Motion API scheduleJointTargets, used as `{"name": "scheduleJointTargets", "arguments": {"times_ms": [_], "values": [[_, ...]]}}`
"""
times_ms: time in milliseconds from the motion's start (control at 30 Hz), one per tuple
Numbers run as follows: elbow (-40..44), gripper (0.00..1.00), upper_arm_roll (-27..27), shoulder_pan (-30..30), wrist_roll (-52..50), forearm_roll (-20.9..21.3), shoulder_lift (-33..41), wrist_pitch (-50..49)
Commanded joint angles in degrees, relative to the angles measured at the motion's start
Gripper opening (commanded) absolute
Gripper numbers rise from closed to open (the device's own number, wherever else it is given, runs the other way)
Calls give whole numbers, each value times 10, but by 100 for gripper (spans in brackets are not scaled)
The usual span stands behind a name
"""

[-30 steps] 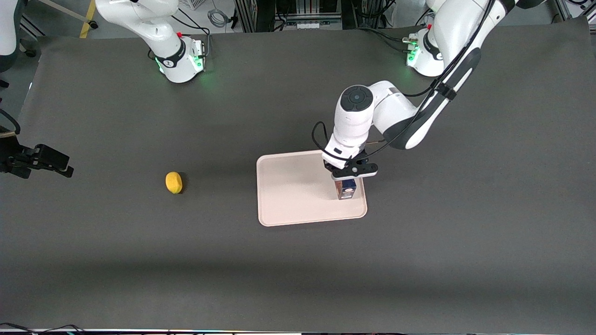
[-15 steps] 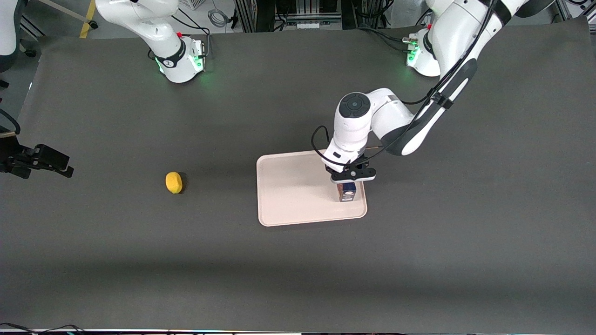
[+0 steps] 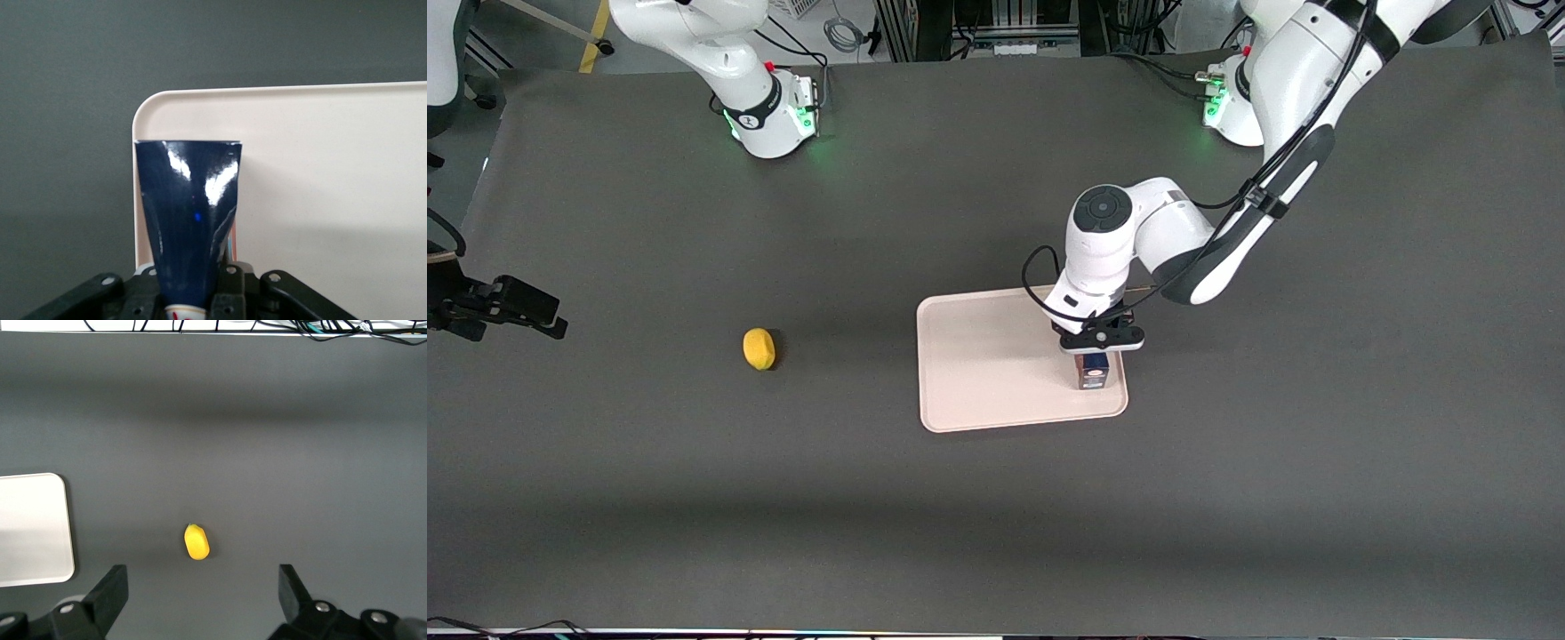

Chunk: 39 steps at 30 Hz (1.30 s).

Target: Place cookie box on tray

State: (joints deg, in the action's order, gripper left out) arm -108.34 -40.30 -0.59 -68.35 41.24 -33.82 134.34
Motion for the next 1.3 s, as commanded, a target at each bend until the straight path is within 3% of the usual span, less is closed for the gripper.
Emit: {"name": "scheduleJointTargets", "arguments": {"times_ms": [0,67,233,967,1267], "values": [[9,63,-1,3,-3,13,-10,9],[9,79,-1,4,-3,13,-12,14],[9,100,0,5,-2,14,-14,14],[23,100,-3,6,-1,12,-8,5],[30,100,-16,13,6,-6,31,-21]]}}
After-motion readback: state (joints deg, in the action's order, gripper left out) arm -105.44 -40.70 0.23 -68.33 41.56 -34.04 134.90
